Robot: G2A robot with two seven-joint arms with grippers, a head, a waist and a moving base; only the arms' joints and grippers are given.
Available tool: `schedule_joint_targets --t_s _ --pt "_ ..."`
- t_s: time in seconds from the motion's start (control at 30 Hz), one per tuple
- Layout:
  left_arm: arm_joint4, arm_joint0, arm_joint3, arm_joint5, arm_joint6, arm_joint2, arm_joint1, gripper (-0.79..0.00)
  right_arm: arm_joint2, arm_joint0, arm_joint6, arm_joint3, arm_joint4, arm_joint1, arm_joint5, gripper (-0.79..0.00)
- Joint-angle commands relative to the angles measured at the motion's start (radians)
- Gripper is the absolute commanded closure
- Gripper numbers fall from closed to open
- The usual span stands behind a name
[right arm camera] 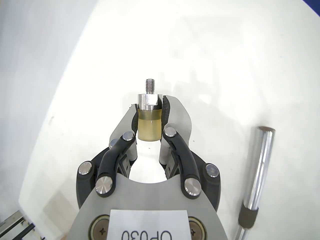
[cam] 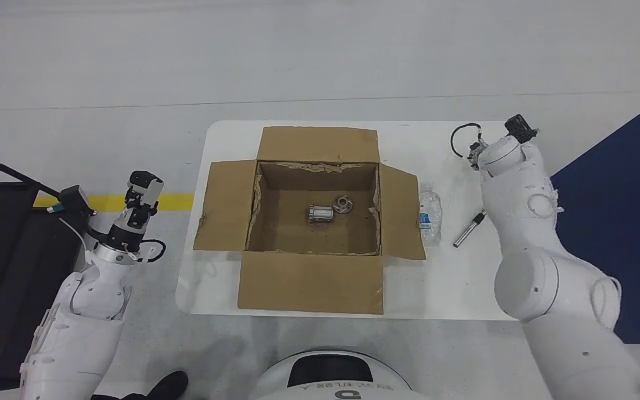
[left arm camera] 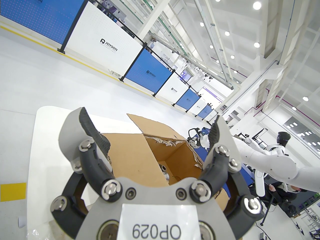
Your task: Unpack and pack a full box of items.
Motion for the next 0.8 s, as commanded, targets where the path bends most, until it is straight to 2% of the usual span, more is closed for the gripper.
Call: schedule_joint_targets --t_s 0.0,0.07,0.13,0.17,0.27,0.3,0.67,0.73,0.77 --pt "0.000 0.000 0.000 0.000 0.000 0.000 0.000 -0.785 0.017 -0.057 0.022 -0.093 0.039 0.007 -0.099 0.000" --pt "0.000 0.000 0.000 0.000 0.000 0.000 0.000 -0.785 0.030 -0.138 0.059 -0.224 0.083 0.011 -0.179 0.000" --pt "0.000 0.000 0.000 0.000 0.000 0.000 0.000 -0.785 0.033 -0.263 0.120 -0.427 0.141 0.008 -0.254 0.000" --pt "0.000 0.000 0.000 0.000 0.000 0.000 0.000 -0.785 0.034 -0.304 0.136 -0.491 0.159 0.006 -0.263 0.000" --pt "0.000 0.000 0.000 0.000 0.000 0.000 0.000 -0.785 0.020 -0.509 0.227 -0.816 0.247 -0.005 -0.285 0.000" --pt "0.000 0.000 0.000 0.000 0.000 0.000 0.000 -0.785 0.017 -0.542 0.248 -0.869 0.259 -0.005 -0.283 0.000" --pt "0.000 0.000 0.000 0.000 0.000 0.000 0.000 -0.785 0.015 -0.544 0.249 -0.863 0.267 -0.006 -0.286 0.000" --pt "0.000 0.000 0.000 0.000 0.000 0.000 0.000 -0.785 -0.003 -0.540 0.264 -0.837 0.333 -0.010 -0.320 0.000" --pt "0.000 0.000 0.000 0.000 0.000 0.000 0.000 -0.785 -0.015 -0.537 0.294 -0.841 0.383 -0.011 -0.371 0.000"
